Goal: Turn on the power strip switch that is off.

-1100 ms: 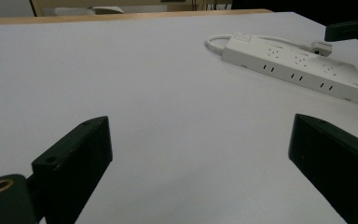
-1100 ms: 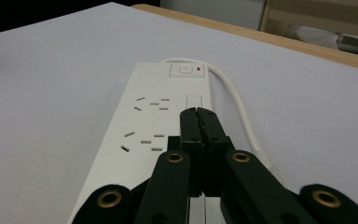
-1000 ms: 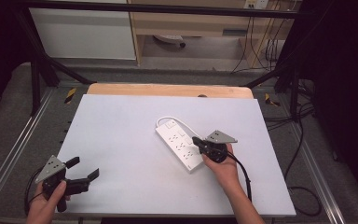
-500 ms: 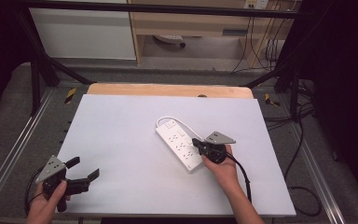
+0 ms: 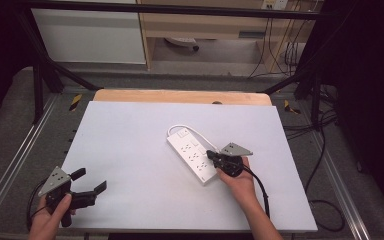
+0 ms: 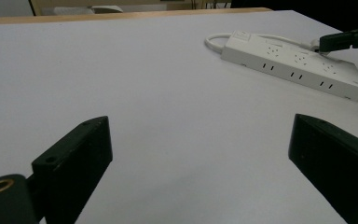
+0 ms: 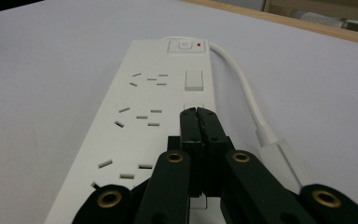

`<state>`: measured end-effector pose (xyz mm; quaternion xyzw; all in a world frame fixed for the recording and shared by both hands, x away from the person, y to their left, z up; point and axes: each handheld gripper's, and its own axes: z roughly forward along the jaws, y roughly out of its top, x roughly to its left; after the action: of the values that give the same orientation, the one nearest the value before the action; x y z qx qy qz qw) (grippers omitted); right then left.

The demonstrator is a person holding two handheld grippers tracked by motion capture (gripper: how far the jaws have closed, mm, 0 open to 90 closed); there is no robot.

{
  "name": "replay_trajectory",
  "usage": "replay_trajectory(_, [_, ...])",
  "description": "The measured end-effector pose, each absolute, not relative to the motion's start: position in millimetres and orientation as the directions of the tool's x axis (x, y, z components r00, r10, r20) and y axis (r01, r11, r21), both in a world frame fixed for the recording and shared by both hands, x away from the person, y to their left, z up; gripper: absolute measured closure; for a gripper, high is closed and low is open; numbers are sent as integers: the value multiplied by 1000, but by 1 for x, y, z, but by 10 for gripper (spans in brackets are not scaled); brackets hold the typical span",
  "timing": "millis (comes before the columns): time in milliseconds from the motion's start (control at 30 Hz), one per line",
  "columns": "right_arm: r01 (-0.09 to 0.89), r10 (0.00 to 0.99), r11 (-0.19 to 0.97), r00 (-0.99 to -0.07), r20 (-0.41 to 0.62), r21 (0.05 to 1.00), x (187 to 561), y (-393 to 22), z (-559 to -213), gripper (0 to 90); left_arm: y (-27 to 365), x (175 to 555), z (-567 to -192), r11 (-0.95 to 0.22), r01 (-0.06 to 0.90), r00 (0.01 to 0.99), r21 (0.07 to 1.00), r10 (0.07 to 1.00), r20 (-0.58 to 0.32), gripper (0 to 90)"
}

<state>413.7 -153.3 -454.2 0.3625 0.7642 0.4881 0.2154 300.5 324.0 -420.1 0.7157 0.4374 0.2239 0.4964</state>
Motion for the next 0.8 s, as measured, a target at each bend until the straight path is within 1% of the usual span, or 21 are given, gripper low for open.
replay_trajectory(800, [347, 762, 269, -647, 22, 899, 412, -153, -458, 900, 324, 300, -420, -124, 404, 519, 906, 847, -115, 62])
